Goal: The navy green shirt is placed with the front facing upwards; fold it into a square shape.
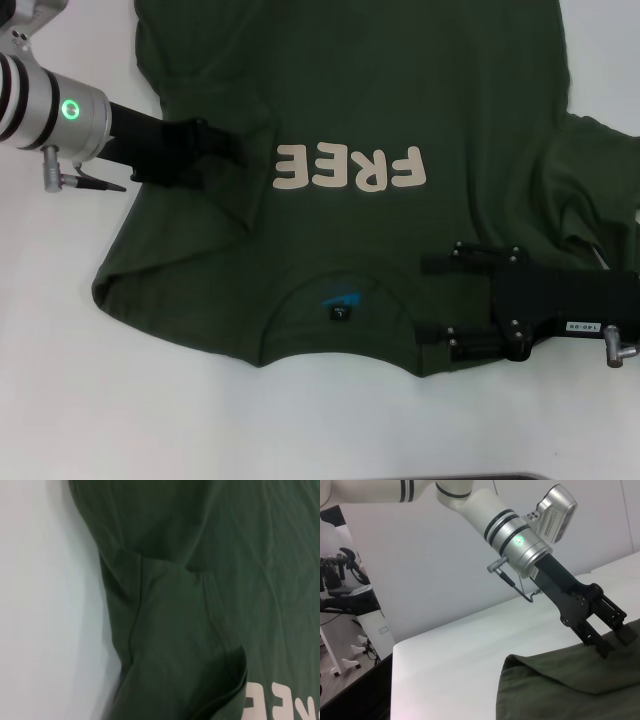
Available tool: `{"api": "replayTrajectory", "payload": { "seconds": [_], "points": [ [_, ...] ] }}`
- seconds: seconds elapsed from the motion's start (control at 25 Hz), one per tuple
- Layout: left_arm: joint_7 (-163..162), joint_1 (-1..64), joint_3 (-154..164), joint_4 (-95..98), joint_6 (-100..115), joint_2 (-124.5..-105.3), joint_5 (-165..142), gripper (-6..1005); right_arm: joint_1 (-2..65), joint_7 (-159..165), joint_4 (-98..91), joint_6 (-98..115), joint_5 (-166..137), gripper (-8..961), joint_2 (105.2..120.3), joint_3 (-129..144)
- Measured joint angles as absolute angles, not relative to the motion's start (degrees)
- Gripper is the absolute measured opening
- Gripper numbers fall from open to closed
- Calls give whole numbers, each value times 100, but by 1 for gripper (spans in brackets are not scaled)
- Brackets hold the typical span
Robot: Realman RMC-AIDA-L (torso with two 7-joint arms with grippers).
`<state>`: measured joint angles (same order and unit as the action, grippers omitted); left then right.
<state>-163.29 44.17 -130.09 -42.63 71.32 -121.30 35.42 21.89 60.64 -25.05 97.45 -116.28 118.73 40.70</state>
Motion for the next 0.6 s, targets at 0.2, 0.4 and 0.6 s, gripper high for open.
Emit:
{"api": "replayTrajectory", "payload": {
  "seconds": [0.2,0.4,0.6],
  "points": [
    [-16364,4421,-12998,-4281,7086,-12133,3448,736,2189,6064,-2505,9745,-11628,873,11873,4063],
    [-16365,4426,-13000,-4301,7109,-12132,3449,736,2189,6064,-2505,9753,-11628,873,11873,4053],
    [-16338,4449,-12999,-4300,7209,-12173,3505,736,2189,6064,-2505,9762,-11628,873,11873,4016]
  ]
}}
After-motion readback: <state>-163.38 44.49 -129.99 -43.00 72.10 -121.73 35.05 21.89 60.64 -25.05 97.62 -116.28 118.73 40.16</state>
